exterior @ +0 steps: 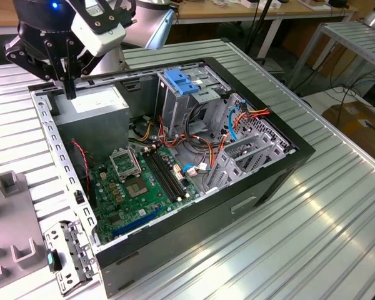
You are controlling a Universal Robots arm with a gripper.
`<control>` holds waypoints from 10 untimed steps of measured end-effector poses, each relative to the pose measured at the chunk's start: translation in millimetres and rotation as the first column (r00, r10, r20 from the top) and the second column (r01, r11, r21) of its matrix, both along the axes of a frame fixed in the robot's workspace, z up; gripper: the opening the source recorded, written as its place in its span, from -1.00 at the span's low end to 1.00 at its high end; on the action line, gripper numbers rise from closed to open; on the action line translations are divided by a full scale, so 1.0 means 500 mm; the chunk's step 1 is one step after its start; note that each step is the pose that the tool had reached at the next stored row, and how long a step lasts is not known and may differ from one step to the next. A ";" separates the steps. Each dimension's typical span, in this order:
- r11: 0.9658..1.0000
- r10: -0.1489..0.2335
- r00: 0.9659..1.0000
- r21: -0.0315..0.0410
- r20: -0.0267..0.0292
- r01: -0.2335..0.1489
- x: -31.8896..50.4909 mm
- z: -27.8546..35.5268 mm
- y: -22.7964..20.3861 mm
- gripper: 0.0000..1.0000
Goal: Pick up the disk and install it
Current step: 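Reach for the disk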
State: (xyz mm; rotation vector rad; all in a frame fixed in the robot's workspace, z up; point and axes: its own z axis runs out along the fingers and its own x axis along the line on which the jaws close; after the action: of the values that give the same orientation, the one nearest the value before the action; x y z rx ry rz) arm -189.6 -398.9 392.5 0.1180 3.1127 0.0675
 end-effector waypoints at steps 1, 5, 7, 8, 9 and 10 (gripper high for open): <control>1.000 0.000 1.000 0.000 0.000 0.000 -0.001 0.000 0.0000 -0.79; 1.000 0.000 1.000 0.000 0.000 0.000 -0.004 0.000 0.0000 -0.79; 1.000 0.000 1.000 0.000 0.000 0.000 -0.005 0.000 0.0000 -0.79; 1.000 0.000 1.000 0.000 0.000 0.000 -0.006 0.000 0.0000 -0.79; 1.000 0.000 1.000 0.000 0.000 0.000 -0.006 0.000 0.0000 -0.79; 1.000 0.000 1.000 0.000 0.000 0.000 -0.007 0.000 0.0000 -0.79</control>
State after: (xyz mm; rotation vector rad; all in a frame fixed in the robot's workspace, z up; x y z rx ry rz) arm -193.0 -398.9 392.5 0.1179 3.1127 0.0675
